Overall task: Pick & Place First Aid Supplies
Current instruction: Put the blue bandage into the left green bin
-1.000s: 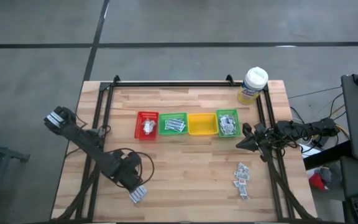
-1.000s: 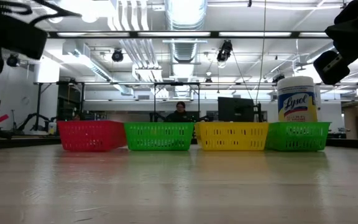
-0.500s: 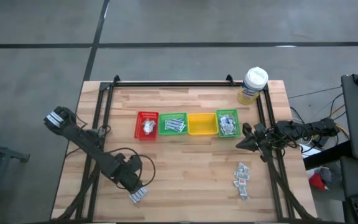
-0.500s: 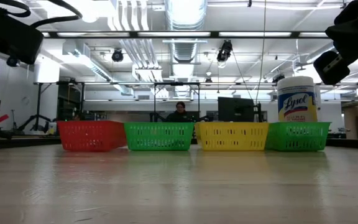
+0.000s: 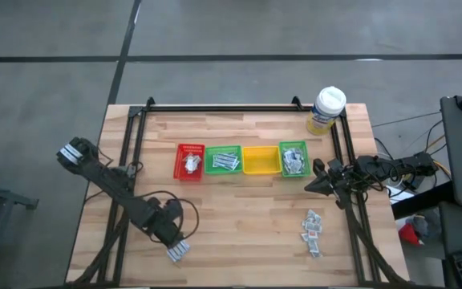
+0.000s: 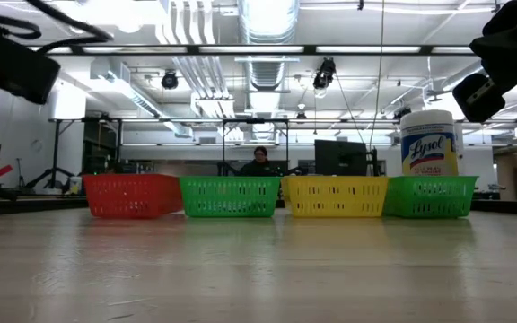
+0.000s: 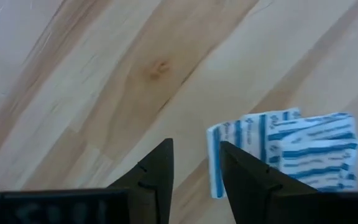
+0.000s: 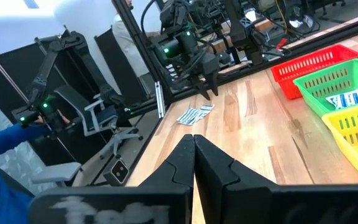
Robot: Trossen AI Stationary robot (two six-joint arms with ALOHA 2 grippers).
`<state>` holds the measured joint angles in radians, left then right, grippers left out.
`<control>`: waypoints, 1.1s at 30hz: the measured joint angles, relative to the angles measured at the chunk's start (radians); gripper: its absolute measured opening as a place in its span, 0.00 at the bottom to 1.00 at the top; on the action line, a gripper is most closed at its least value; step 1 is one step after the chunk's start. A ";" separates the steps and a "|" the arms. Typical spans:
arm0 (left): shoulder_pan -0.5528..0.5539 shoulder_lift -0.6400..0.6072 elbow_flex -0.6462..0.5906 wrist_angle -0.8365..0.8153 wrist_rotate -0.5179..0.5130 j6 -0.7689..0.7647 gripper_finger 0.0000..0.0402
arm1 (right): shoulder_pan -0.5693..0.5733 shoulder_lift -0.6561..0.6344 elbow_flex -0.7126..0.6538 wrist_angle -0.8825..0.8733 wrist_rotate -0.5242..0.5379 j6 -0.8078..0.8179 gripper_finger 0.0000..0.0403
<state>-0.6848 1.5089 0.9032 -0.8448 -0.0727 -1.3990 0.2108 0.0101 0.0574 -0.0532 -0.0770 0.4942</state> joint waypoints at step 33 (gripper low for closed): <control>0.000 0.088 -0.073 0.139 0.047 -0.089 0.31 | 0.000 0.000 0.000 0.000 0.000 -0.049 0.02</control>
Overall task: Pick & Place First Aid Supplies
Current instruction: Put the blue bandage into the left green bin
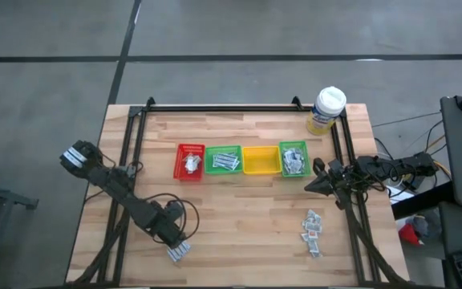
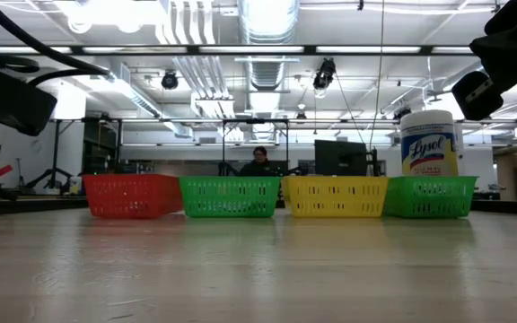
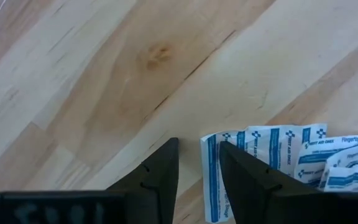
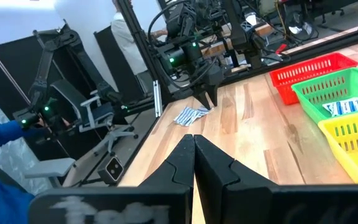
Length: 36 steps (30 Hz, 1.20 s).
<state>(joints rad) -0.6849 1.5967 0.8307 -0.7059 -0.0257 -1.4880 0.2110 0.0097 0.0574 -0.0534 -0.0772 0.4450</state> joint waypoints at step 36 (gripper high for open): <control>0.010 0.034 -0.007 -0.259 -0.257 -0.140 0.00 | 0.000 0.000 0.000 -0.001 0.000 0.000 0.02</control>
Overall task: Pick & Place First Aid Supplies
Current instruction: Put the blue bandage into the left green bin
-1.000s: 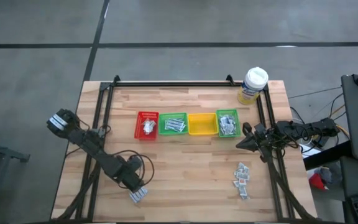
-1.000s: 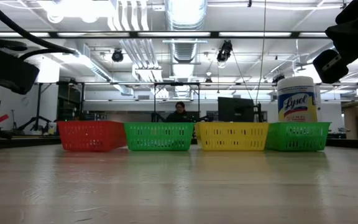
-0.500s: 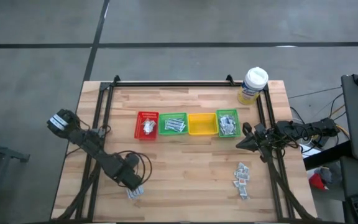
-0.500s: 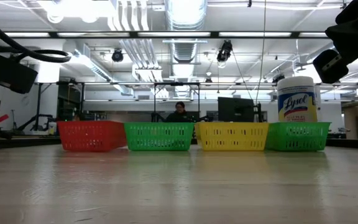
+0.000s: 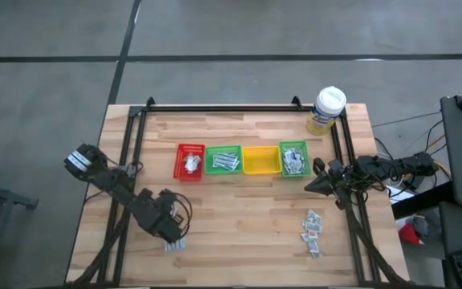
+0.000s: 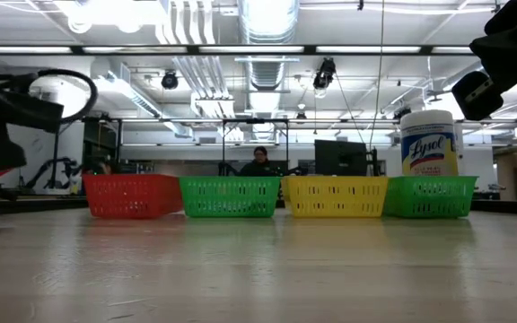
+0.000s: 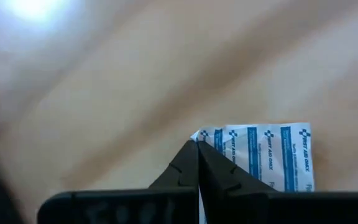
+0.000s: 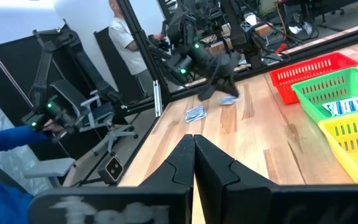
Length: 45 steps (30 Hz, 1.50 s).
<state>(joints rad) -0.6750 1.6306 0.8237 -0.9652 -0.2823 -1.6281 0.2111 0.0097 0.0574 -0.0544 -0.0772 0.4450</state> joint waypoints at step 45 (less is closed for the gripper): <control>0.002 -0.275 0.055 0.546 -0.738 0.543 0.00 | 0.000 0.000 -0.006 -0.001 0.000 0.000 0.02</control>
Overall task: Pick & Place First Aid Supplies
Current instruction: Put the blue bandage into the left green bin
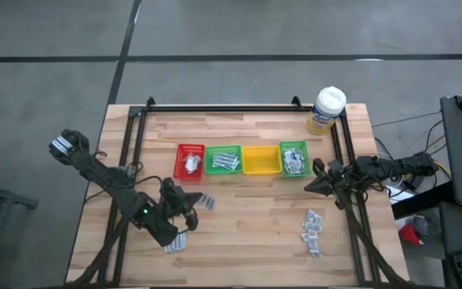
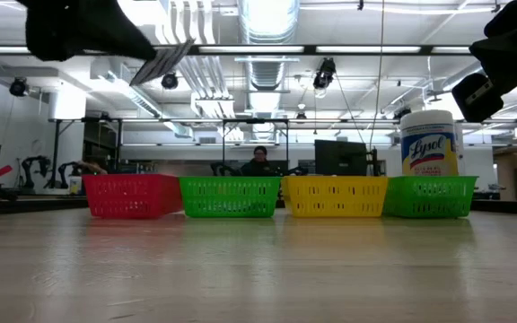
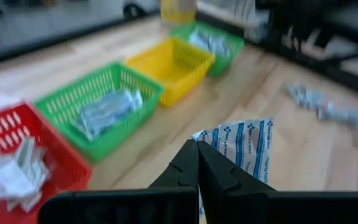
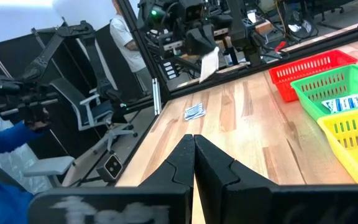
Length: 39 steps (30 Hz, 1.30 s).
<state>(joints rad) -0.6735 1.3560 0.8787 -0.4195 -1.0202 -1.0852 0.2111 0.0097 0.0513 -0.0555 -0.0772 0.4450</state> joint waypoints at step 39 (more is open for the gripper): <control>0.533 0.166 0.026 0.247 -0.030 0.045 0.00 | 0.000 0.000 0.000 0.001 0.000 -0.003 0.02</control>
<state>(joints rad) -0.1401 1.5223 0.9043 -0.1730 -1.0503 -1.0397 0.2110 0.0101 0.0509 -0.0549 -0.0769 0.4417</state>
